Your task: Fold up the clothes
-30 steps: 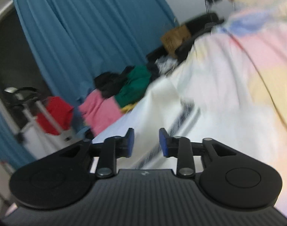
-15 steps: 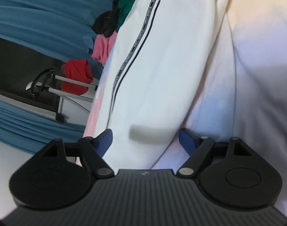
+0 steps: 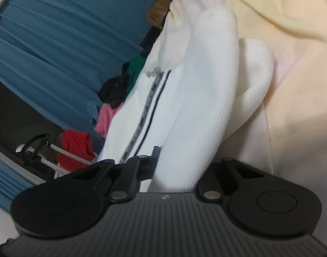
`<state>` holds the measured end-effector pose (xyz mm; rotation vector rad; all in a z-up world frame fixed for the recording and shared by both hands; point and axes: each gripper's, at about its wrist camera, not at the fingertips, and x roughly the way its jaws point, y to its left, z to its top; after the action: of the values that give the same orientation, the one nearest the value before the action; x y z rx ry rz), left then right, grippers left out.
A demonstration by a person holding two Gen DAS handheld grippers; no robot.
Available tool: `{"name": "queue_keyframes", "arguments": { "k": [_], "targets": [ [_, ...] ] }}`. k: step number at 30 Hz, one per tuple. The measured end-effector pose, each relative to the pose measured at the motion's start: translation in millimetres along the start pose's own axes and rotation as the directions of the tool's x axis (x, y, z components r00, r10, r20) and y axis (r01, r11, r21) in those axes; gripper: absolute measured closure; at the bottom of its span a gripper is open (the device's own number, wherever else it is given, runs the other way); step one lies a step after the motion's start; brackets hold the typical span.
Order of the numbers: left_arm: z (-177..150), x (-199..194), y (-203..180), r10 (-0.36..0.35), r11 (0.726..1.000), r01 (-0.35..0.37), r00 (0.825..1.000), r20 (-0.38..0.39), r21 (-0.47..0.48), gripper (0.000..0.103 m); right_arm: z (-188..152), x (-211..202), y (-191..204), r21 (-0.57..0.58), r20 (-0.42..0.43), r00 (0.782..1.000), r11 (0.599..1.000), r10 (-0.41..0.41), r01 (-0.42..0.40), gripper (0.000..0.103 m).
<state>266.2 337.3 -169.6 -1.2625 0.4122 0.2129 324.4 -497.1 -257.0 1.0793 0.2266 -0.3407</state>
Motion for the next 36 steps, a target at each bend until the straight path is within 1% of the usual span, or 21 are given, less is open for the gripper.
{"name": "queue_keyframes", "arguments": {
  "k": [2,3,5,8,11,15,17,20,23,25,26,27,28,29,30,31,32,33,35,36],
  "targets": [
    [2,-15,-9,-0.024,1.0,0.024,1.0,0.001,0.004,0.094,1,-11,7,-0.043,0.017,1.0,0.999,0.006,-0.006,0.089],
    [3,-23,-13,-0.037,0.999,0.037,0.999,-0.003,0.025,0.094,3,-18,9,-0.044,0.015,1.0,0.999,0.011,-0.01,0.089],
    [6,-39,-20,-0.061,0.996,0.062,0.998,-0.01,0.068,0.094,7,-35,10,-0.029,0.004,1.0,0.999,0.022,-0.021,0.089],
    [7,-68,-19,-0.067,0.991,0.068,0.998,-0.009,0.119,0.095,12,-59,6,-0.004,-0.016,1.0,1.0,0.022,-0.022,0.089],
    [7,-97,-16,-0.071,0.992,0.072,0.997,-0.015,0.103,0.095,14,-81,-1,0.025,-0.039,0.999,1.0,0.01,-0.009,0.089],
    [4,-144,-17,-0.08,0.99,0.079,0.997,-0.001,0.12,0.095,19,-114,-10,0.067,-0.052,0.999,0.998,-0.001,0.005,0.089],
    [0,-169,-12,-0.068,0.99,0.068,0.998,-0.004,0.122,0.095,19,-134,-17,0.079,-0.061,0.998,0.997,-0.011,0.016,0.089],
    [-8,-188,-2,0.015,0.985,-0.011,1.0,-0.02,0.17,0.094,19,-155,-34,0.138,-0.094,0.995,0.989,-0.038,0.051,0.089],
    [-10,-191,10,0.103,0.975,-0.09,0.994,-0.049,0.204,0.093,18,-163,-59,0.223,-0.164,0.985,0.971,-0.054,0.091,0.089],
    [-13,-191,12,0.146,0.961,-0.13,0.988,-0.052,0.243,0.091,17,-162,-72,0.262,-0.198,0.979,0.959,-0.052,0.104,0.089],
    [-15,-192,12,0.164,0.953,-0.146,0.985,-0.048,0.265,0.088,16,-162,-76,0.267,-0.208,0.977,0.958,-0.052,0.107,0.089],
    [-17,-192,11,0.182,0.944,-0.162,0.982,-0.043,0.287,0.087,16,-161,-76,0.258,-0.215,0.975,0.96,-0.05,0.106,0.089],
    [-20,-194,9,0.202,0.935,-0.183,0.979,-0.032,0.304,0.083,16,-160,-76,0.242,-0.22,0.974,0.965,-0.048,0.102,0.089],
    [-23,-196,7,0.222,0.925,-0.204,0.975,-0.02,0.321,0.075,16,-160,-74,0.221,-0.223,0.973,0.97,-0.051,0.101,0.089],
    [-27,-197,4,0.246,0.91,-0.228,0.969,-0.011,0.346,0.072,17,-160,-72,0.204,-0.225,0.973,0.974,-0.054,0.101,0.089],
    [-30,-199,1,0.27,0.895,-0.251,0.963,-0.001,0.37,0.064,17,-161,-71,0.196,-0.226,0.972,0.975,-0.056,0.102,0.088],
    [-33,-201,-2,0.293,0.878,-0.274,0.956,0.01,0.393,0.054,17,-161,-70,0.195,-0.227,0.972,0.976,-0.055,0.1,0.088],
    [-37,-202,-5,0.316,0.859,-0.296,0.948,0.022,0.417,0.05,18,-161,-71,0.198,-0.227,0.973,0.975,-0.052,0.099,0.088],
    [-46,-207,-15,0.354,0.809,-0.341,0.933,0.065,0.479,0.041,18,-161,-72,0.214,-0.229,0.973,0.972,-0.043,0.093,0.088],
    [-52,-211,-20,0.363,0.787,-0.356,0.928,0.088,0.504,0.039,18,-159,-73,0.223,-0.23,0.973,0.971,-0.036,0.089,0.087]
  ]
}}
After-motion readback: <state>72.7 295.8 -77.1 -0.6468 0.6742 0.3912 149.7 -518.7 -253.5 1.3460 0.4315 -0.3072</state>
